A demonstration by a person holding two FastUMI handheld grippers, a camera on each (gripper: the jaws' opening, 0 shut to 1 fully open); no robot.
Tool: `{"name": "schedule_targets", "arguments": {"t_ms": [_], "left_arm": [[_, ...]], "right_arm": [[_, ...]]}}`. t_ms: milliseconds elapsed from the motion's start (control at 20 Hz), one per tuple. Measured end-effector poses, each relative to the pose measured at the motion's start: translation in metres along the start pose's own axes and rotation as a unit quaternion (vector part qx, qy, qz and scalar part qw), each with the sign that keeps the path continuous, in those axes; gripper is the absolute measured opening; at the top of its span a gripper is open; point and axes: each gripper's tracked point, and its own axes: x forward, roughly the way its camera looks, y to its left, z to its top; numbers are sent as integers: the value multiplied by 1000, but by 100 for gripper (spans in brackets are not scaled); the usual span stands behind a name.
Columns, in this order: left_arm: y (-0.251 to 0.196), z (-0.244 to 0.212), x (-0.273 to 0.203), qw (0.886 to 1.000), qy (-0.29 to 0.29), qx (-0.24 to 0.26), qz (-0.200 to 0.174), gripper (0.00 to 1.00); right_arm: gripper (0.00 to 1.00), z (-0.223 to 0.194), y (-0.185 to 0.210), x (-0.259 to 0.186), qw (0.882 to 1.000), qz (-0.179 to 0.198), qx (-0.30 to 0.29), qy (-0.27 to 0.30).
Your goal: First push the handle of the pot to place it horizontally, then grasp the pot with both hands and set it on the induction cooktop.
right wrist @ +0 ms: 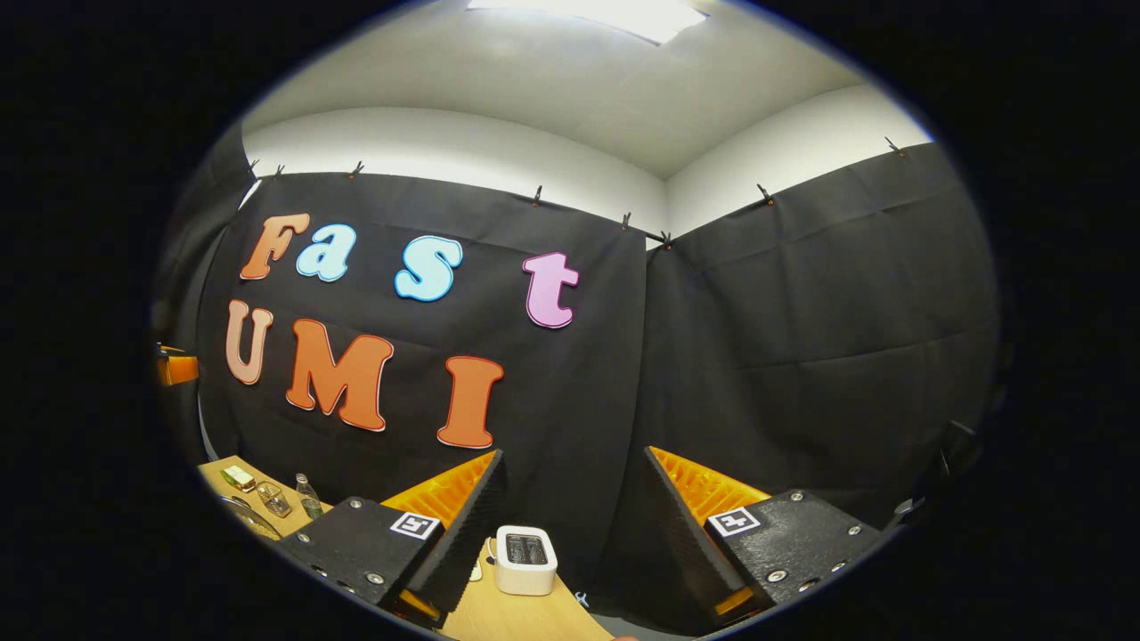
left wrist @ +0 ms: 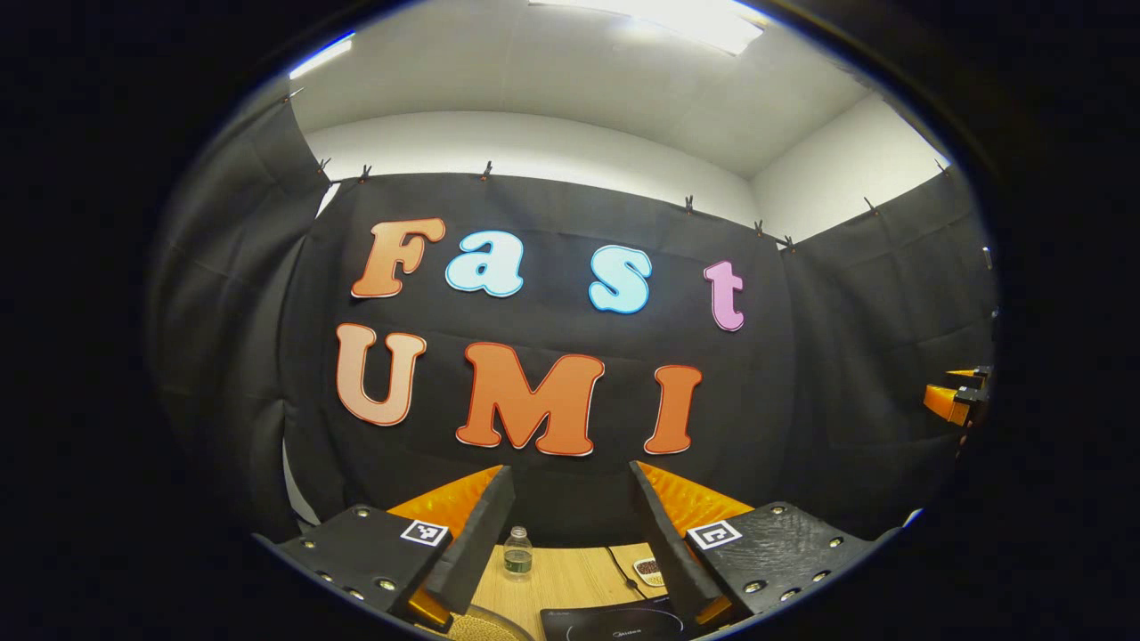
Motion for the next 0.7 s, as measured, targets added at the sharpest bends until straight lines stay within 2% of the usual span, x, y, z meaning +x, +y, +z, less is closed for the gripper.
{"name": "schedule_targets", "arguments": {"t_ms": [150, 200, 300, 550, 700], "left_arm": [[-8, 3, -3, 1000, -3, 6, 5, 81], [-11, 4, -4, 1000, -4, 6, 7, 82], [-16, 6, -8, 1000, -7, 8, 14, 82], [-29, 19, -28, 999, -20, 19, 45, 81], [-21, 13, -44, 997, -14, 25, 71, 80]], "right_arm": [[94, 0, 0, 5, 1000, 12, 2, -4], [91, 0, -1, 8, 1000, 18, 4, -5], [94, -1, -2, 13, 1000, 29, 6, -8], [94, -6, 0, 30, 997, 68, 15, -12], [94, -17, 7, 37, 996, 87, 17, -11]]}}
